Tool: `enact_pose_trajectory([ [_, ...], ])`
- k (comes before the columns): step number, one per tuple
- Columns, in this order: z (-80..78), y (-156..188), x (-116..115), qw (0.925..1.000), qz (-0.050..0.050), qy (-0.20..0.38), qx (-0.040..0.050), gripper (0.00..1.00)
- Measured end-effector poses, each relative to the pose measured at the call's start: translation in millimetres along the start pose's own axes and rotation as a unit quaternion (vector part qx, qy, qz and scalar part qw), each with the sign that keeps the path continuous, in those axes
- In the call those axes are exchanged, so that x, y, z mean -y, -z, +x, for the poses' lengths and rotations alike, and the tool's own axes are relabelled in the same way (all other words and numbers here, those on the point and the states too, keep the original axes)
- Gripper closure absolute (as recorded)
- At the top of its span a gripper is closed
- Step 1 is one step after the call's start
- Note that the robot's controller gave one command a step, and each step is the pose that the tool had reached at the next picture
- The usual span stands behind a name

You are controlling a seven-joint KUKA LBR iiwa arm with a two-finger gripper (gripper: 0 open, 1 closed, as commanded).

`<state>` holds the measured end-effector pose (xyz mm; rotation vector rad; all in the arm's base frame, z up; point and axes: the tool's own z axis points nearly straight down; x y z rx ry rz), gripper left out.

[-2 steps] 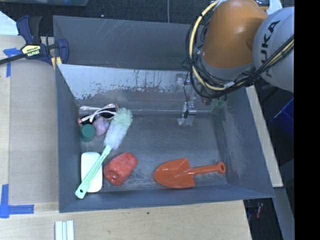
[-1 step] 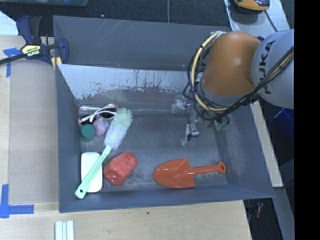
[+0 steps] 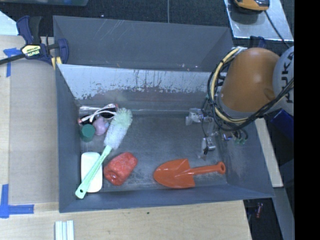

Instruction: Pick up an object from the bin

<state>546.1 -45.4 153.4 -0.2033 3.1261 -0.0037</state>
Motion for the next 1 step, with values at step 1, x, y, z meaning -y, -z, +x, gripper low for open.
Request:
enact_pose_trajectory([
  [1,49.9,-7.3,22.6,0.9833,-0.002,0.182,-0.0031,0.00],
])
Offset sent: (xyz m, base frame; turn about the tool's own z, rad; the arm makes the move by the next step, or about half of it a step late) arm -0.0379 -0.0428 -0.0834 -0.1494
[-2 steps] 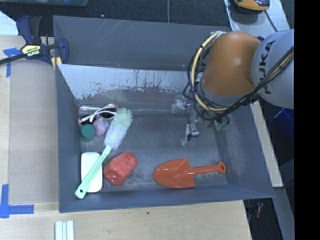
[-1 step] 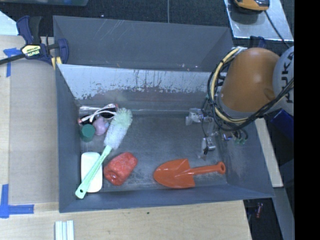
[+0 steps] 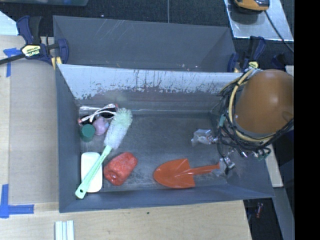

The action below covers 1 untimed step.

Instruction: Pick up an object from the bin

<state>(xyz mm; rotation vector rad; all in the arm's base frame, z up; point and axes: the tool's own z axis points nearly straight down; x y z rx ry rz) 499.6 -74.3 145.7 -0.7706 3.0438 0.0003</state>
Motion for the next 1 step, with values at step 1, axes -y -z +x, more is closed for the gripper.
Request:
enact_pose_trajectory([
  [1,-1.7,-72.5,15.6,0.9941,0.002,-0.108,0.0052,0.00],
])
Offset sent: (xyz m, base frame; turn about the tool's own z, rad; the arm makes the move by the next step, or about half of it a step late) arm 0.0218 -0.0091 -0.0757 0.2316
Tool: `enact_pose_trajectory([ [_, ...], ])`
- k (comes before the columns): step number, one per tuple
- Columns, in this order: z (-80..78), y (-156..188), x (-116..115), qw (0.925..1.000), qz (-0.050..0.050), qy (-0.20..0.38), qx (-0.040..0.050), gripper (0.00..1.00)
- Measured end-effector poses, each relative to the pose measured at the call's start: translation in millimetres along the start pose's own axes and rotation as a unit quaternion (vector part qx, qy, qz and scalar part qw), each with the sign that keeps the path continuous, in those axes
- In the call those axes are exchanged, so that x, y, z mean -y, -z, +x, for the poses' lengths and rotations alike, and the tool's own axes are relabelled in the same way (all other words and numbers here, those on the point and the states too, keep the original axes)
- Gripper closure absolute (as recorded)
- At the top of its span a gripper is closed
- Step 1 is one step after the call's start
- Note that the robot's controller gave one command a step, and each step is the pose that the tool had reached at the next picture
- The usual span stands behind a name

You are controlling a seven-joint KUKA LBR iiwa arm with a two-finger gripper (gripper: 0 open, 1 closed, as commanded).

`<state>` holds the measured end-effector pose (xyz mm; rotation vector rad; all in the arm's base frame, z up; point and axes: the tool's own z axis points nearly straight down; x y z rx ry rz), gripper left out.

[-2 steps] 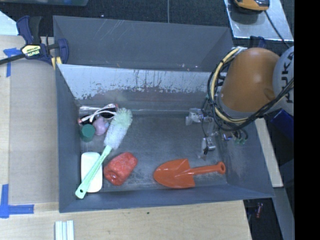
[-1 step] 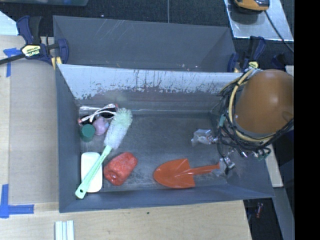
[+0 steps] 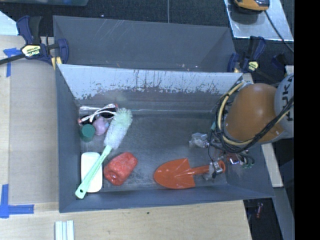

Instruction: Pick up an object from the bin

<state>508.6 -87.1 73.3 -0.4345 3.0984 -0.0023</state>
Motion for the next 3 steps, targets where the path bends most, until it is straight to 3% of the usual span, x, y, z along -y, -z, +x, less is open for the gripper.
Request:
enact_pose_trajectory([
  [1,-15.1,-2.2,0.7,1.0000,0.002,-0.007,0.0039,1.00],
  [3,-15.2,0.4,0.8,1.0000,0.002,-0.007,0.0049,1.00],
])
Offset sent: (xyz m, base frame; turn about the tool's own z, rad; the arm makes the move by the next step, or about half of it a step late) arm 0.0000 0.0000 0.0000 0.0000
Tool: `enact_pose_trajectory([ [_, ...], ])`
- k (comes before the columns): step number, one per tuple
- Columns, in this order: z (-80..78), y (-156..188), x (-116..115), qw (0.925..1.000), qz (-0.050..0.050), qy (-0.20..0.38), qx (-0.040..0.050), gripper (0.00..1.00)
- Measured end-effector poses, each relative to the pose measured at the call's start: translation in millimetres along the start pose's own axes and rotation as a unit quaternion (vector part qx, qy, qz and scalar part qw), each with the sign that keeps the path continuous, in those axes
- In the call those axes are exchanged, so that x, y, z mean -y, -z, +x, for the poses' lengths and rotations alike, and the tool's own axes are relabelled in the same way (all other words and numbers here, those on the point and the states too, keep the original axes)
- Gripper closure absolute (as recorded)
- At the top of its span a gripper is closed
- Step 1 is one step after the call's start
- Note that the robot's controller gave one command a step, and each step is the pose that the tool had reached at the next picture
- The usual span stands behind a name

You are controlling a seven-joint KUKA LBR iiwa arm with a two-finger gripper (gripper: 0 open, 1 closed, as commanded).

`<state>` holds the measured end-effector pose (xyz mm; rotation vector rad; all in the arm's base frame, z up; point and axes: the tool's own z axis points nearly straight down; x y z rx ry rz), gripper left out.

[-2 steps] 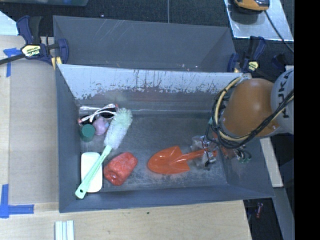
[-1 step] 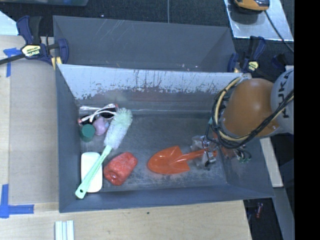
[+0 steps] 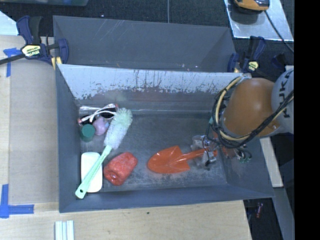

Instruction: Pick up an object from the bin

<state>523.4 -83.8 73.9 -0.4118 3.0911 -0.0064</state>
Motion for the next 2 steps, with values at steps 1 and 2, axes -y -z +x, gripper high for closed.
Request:
enact_pose_trajectory([
  [1,2.3,18,-1,1.0000,-0.002,0.000,-0.0052,1.00],
  [2,-1.5,65,1,1.0000,0.000,-0.001,-0.0003,1.00],
])
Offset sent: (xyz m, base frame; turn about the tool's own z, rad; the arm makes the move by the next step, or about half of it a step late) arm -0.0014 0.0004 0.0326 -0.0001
